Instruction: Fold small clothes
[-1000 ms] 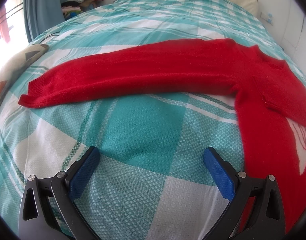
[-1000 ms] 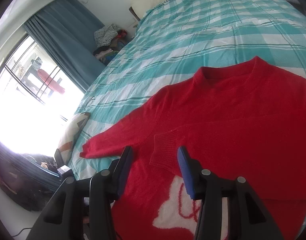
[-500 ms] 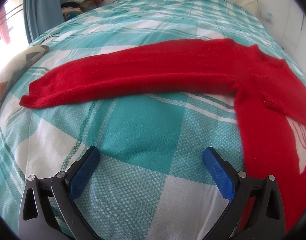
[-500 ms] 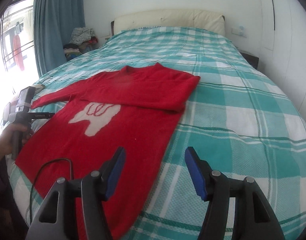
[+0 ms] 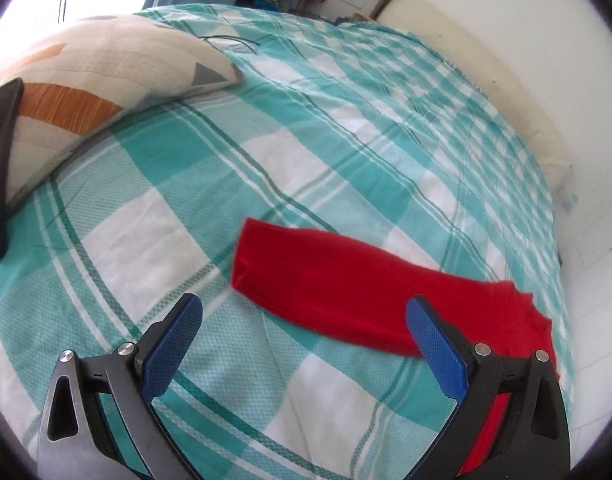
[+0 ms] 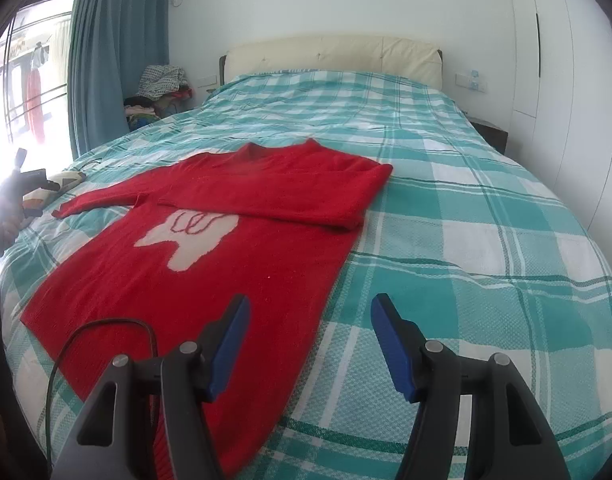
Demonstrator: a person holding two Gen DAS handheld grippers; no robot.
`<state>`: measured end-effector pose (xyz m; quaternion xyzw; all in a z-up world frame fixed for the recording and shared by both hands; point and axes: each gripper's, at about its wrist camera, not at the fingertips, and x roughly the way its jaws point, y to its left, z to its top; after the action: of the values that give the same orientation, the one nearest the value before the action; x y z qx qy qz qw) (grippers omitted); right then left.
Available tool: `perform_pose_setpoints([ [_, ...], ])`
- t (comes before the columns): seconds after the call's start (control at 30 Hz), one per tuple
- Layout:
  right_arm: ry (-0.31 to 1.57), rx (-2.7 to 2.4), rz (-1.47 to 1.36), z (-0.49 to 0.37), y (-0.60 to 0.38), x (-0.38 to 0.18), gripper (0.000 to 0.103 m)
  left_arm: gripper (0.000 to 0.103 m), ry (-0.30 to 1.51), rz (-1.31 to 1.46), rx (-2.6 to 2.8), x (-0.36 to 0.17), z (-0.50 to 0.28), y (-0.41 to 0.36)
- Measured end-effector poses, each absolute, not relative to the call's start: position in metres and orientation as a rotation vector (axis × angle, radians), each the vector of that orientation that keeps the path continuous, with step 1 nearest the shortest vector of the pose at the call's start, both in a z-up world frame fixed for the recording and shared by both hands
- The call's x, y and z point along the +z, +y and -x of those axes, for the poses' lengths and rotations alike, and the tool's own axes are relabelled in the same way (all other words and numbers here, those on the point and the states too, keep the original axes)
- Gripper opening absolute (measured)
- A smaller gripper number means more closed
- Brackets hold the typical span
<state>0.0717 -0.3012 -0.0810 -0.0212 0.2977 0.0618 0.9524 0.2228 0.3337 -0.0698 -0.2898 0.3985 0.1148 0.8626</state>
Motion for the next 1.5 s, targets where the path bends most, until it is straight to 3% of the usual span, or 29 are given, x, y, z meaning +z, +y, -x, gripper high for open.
perform_pose_setpoints([
  [0.17,0.616,0.137,0.060,-0.072,-0.295,-0.086,0.063,0.100,0.910,0.689,0.221,-0.094,-0.244,0.361],
  [0.27,0.626,0.132,0.021,-0.074,-0.301,-0.087,0.063,0.087,0.984,0.684,0.170,-0.110,-0.263,0.352],
  [0.37,0.621,0.112,-0.023,-0.072,-0.311,-0.085,0.063,0.064,1.011,0.658,0.193,-0.119,-0.269,0.346],
  [0.4,0.617,0.106,-0.038,-0.071,-0.314,-0.084,0.063,0.045,1.008,0.650,0.205,-0.120,-0.269,0.344],
  [0.43,0.612,0.100,-0.052,-0.070,-0.318,-0.083,0.063,0.006,1.010,0.648,0.207,-0.121,-0.269,0.344],
  [0.5,0.600,0.088,-0.074,-0.068,-0.323,-0.079,0.063,0.003,1.012,0.658,0.211,-0.119,-0.268,0.343],
  [0.7,0.562,0.094,-0.117,-0.065,-0.328,-0.068,0.063,0.003,0.882,0.440,0.126,-0.037,-0.279,0.288],
  [0.97,0.522,0.110,-0.135,-0.058,-0.330,-0.056,0.063,0.003,0.777,0.201,-0.249,0.065,-0.314,0.092],
  [1.13,0.494,0.098,-0.163,-0.052,-0.340,-0.049,0.063,0.003,0.812,0.097,-0.463,0.061,-0.319,-0.045],
  [1.33,0.473,0.078,-0.187,-0.049,-0.351,-0.043,0.063,0.007,0.897,0.019,-0.601,0.007,-0.311,-0.159],
  [1.37,0.471,0.078,-0.189,-0.049,-0.352,-0.042,0.063,0.013,0.918,0.019,-0.606,-0.006,-0.309,-0.171],
  [1.4,0.469,0.078,-0.192,-0.049,-0.354,-0.042,0.063,0.036,0.943,0.018,-0.619,-0.019,-0.308,-0.181],
  [1.43,0.467,0.077,-0.195,-0.049,-0.354,-0.042,0.063,0.069,0.968,0.008,-0.623,-0.031,-0.304,-0.188],
  [1.5,0.467,0.074,-0.197,-0.049,-0.356,-0.042,0.063,0.084,0.972,-0.038,-0.587,-0.045,-0.293,-0.194],
])
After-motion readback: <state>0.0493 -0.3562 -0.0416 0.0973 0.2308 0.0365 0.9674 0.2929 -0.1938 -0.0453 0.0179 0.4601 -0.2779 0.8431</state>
